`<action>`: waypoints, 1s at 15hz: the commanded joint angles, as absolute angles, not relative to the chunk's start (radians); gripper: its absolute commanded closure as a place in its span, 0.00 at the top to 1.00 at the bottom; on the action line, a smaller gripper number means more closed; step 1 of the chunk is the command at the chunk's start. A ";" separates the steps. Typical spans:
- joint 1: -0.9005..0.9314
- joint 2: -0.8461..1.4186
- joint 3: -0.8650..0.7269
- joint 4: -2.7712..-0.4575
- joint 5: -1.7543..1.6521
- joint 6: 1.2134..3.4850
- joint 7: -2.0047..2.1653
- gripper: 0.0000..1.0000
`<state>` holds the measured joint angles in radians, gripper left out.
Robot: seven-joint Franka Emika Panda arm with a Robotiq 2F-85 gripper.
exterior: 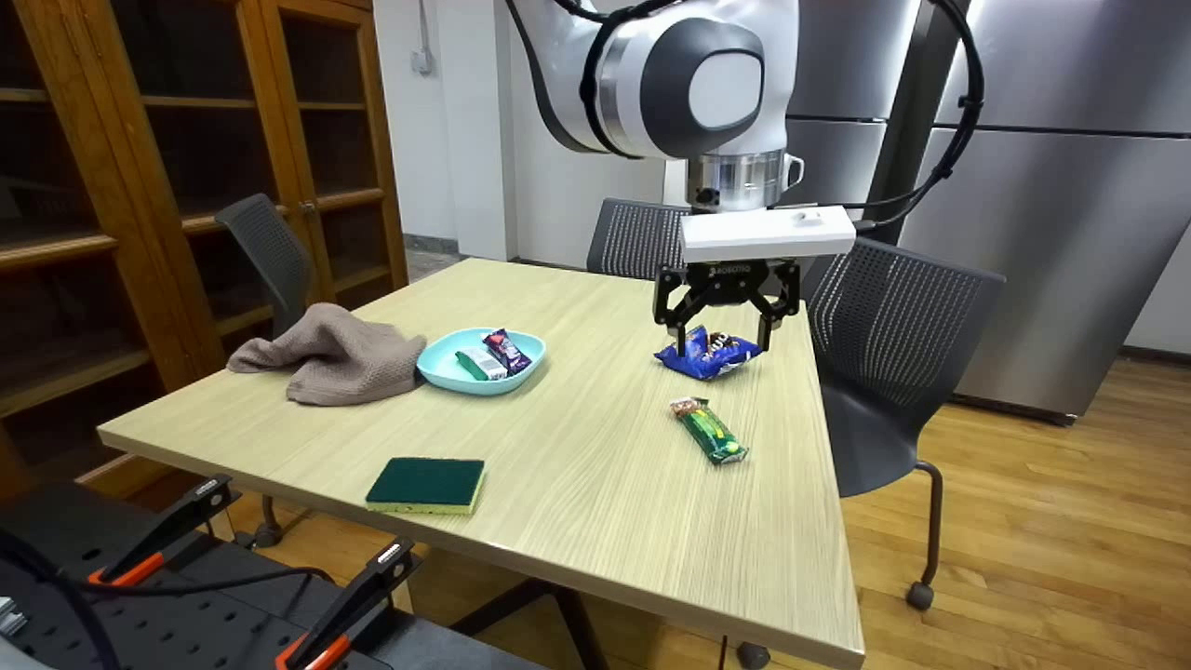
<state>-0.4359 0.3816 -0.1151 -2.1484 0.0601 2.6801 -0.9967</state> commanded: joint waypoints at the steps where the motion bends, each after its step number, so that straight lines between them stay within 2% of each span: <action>1: -0.437 0.485 -0.108 -2.026 0.068 2.616 -0.974 1.00; 9: -0.388 0.708 -0.124 -1.785 -0.018 2.526 -0.899 1.00; 15: -0.353 0.793 -0.138 -1.729 -0.128 2.514 -0.833 1.00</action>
